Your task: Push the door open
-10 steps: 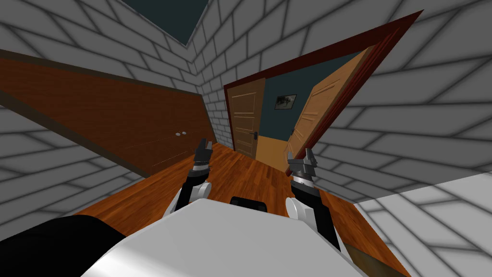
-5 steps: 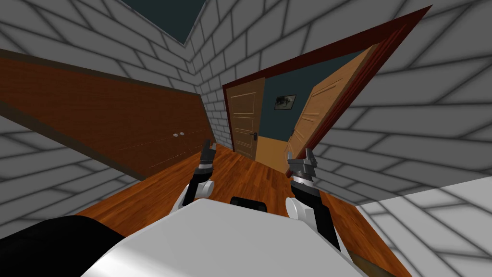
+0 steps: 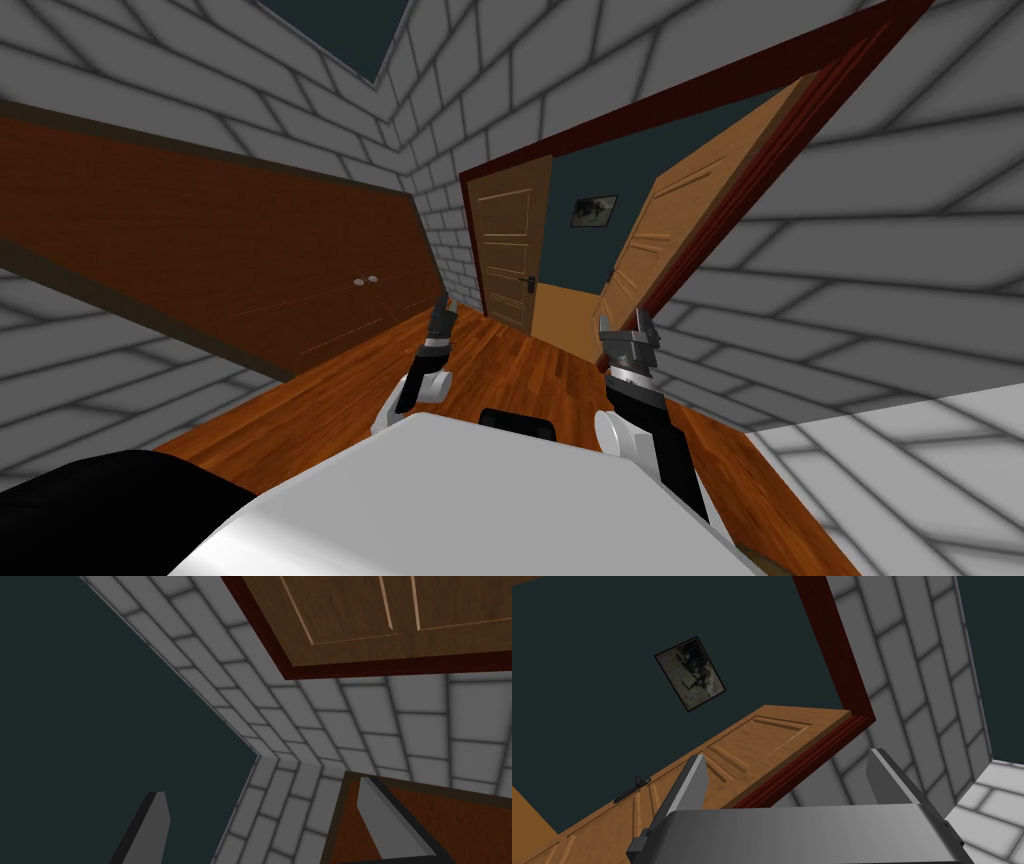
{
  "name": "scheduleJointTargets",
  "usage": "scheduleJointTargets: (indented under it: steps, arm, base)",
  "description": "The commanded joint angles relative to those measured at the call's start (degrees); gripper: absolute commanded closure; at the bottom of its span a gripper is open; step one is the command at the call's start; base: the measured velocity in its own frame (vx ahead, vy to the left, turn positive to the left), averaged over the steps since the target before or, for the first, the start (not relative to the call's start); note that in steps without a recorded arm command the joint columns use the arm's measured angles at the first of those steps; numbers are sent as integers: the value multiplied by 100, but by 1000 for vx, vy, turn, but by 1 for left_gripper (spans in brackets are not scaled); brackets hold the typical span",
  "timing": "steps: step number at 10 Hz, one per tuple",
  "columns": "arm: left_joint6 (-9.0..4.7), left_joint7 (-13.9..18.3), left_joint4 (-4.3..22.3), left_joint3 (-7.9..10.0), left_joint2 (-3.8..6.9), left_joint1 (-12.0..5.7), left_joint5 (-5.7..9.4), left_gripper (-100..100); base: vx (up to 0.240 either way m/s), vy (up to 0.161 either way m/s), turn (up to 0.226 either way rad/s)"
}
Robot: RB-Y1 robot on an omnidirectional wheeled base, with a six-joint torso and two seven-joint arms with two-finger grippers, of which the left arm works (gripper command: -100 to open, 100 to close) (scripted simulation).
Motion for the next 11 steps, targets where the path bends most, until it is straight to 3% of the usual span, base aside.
scheduleJointTargets:
  steps: [1, 2, 11]
  arm:
    - [22, 34, 182, -24, 22, -106, -1, -100]
    - [34, 68, 447, -49, 47, -272, -3, -100]
    - [94, 251, 1926, -186, 120, -1161, -16, -100]
  base:
    - [83, 10, -13]
    - [111, 13, -34]
    - [101, 7, -20]
